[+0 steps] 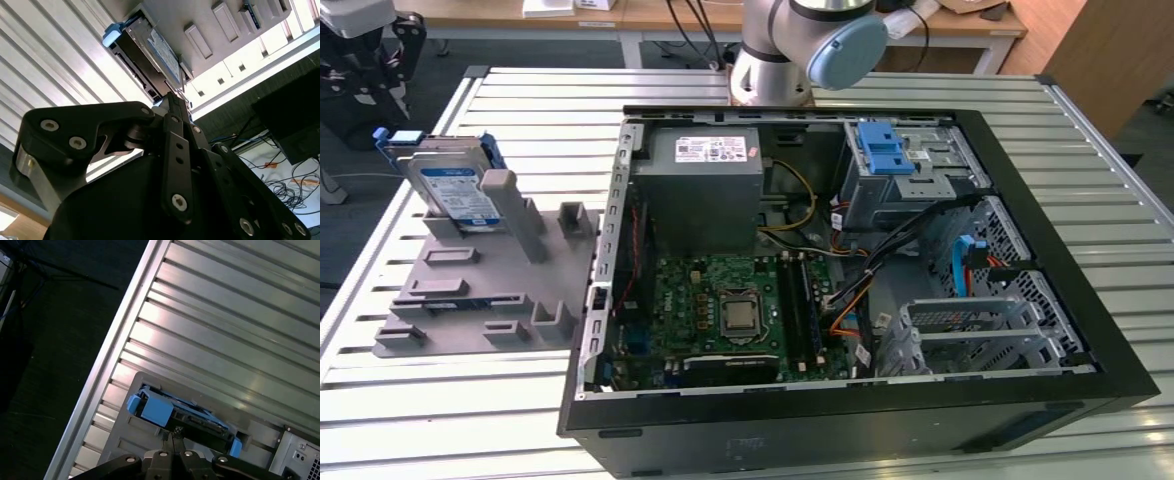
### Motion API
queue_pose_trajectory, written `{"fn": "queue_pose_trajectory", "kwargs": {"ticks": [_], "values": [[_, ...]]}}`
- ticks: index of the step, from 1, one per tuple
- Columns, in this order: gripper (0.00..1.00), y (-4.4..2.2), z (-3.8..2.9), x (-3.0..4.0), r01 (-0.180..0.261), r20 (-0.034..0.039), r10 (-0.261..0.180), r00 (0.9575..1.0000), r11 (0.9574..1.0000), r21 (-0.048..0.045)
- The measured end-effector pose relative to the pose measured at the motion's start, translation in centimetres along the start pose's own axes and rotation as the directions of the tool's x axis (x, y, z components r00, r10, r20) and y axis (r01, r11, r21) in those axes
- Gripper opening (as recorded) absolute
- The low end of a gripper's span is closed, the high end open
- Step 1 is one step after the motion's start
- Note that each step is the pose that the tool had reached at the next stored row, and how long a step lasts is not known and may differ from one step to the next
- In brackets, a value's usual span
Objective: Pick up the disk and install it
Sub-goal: 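Pick up the disk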
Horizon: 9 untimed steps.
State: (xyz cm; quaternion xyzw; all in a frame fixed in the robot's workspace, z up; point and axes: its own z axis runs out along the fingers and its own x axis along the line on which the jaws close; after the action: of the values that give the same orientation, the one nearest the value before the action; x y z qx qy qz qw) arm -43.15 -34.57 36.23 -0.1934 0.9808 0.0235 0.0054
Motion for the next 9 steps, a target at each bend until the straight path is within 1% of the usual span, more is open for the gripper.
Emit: {"fn": "queue_pose_trajectory", "kwargs": {"ticks": [5, 7, 9], "values": [[0.11, 0.00, 0.00, 0.00, 0.005, -0.0002, -0.005, 1.0000, 1.0000, -0.0001], [0.11, 0.00, 0.00, 0.00, 0.021, -0.0009, -0.021, 0.9998, 0.9998, -0.0004], [0.11, 0.00, 0.00, 0.00, 0.050, -0.0022, -0.050, 0.9987, 0.9987, -0.0011]]}}
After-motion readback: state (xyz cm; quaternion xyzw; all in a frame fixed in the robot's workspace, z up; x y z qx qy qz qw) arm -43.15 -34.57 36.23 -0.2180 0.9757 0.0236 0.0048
